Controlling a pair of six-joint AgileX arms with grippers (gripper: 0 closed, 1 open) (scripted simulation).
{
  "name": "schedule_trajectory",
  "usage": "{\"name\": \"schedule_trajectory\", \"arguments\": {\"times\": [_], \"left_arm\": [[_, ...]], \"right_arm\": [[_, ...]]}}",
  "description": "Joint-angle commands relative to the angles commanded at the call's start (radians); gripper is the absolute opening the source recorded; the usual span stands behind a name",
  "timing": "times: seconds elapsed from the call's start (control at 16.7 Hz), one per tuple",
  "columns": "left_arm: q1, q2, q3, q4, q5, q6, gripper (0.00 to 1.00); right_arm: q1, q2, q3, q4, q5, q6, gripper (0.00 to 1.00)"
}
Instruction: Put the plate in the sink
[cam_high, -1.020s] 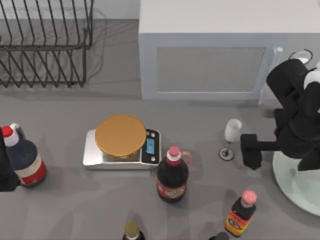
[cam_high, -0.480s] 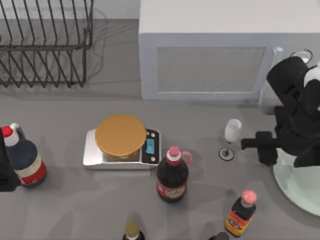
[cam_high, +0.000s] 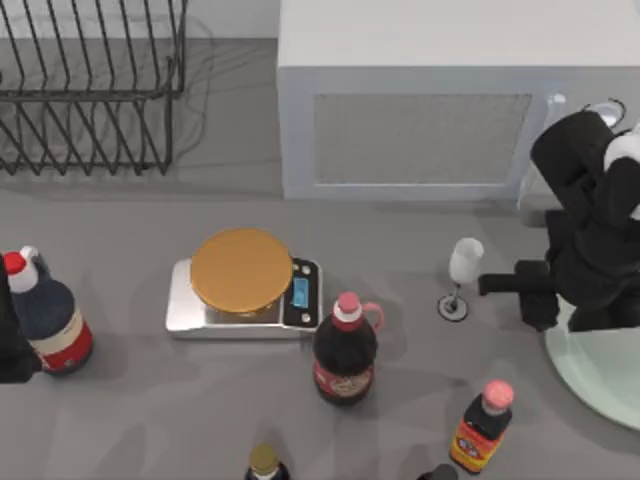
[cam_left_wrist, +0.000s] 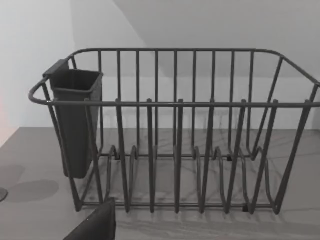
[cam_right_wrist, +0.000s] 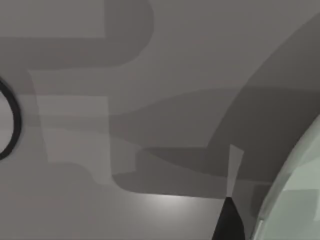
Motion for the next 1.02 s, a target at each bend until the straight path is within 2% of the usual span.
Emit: {"name": "schedule_trajectory", "arguments": {"times": [0.3, 0.48, 0.72, 1.02], "left_arm": [[0.0, 0.0, 0.0, 0.0, 0.0, 0.0, 1.0], [0.0, 0.0, 0.0, 0.0, 0.0, 0.0, 1.0], [0.0, 0.0, 0.0, 0.0, 0.0, 0.0, 1.0], [0.0, 0.0, 0.0, 0.0, 0.0, 0.0, 1.0]], "right_arm": [[-0.011, -0.07, 0.027, 0.002, 0.004, 0.0, 0.0], [-0.027, -0.073, 0.034, -0.061, 0.004, 0.0, 0.0], [-0.069, -0.093, 0.129, -0.273, 0.005, -0.002, 0.0], [-0.092, -0.137, 0.431, -0.61, 0.001, -0.009, 0.0]]}}
